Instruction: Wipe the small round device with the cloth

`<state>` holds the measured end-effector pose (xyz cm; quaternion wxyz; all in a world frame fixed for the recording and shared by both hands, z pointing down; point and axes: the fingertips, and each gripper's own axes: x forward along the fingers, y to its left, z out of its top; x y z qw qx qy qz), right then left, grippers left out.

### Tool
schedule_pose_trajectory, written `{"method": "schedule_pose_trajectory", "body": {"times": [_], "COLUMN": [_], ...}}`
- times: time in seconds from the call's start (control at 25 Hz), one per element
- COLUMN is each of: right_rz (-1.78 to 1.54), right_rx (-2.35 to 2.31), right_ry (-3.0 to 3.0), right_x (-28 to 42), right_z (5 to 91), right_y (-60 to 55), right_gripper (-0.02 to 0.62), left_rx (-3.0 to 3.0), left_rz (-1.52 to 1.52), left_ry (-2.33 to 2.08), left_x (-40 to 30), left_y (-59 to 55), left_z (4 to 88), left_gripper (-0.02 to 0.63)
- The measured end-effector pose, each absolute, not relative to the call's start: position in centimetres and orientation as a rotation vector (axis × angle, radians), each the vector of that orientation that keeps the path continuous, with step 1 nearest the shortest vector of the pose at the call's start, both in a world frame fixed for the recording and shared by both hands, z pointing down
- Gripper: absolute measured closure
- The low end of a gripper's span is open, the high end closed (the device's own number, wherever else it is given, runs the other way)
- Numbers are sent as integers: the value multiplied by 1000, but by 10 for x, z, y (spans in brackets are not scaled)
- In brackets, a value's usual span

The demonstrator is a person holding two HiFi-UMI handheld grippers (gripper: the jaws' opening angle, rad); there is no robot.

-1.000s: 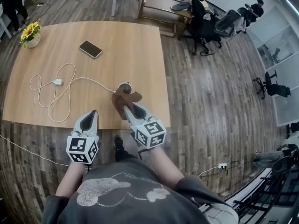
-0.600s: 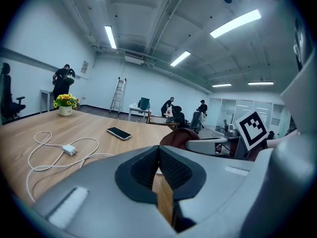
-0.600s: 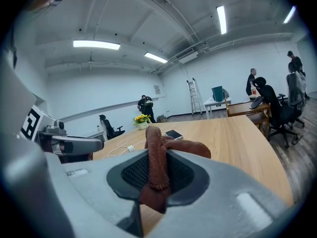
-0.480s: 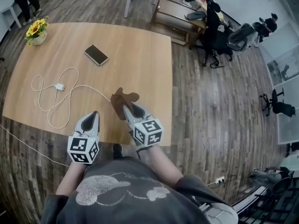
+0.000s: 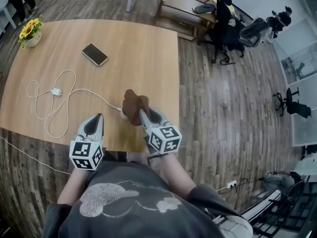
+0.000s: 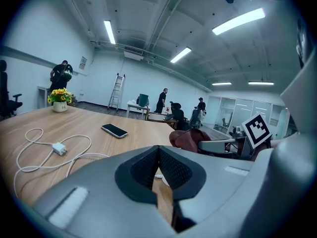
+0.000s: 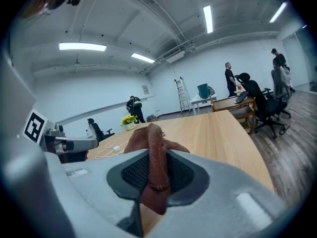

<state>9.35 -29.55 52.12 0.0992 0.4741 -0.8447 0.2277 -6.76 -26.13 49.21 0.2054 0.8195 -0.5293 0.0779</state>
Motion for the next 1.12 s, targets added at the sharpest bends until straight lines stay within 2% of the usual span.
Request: {"method": "schedule_pose_trajectory", "body": {"times": [0.4,0.72,1.12], "right_rz": [699,605,691], "right_rx": [1590,1389,1341], "right_ry": [-2331,-2502,-2356], "right_x": [132,77,58], "right_z": [524,499,560], "right_y": [-274,-250,-241], "right_gripper": [529,529,529], "left_rx": [2339,2340,2341], "left_rz": [218,205,251], "left_ry": [-1388,-1358,-1283], "left_x": [-72,-81,-82], "left_y": [-268,-268,-260], "left_z": [488,483,502], "left_gripper": [586,586,586]}}
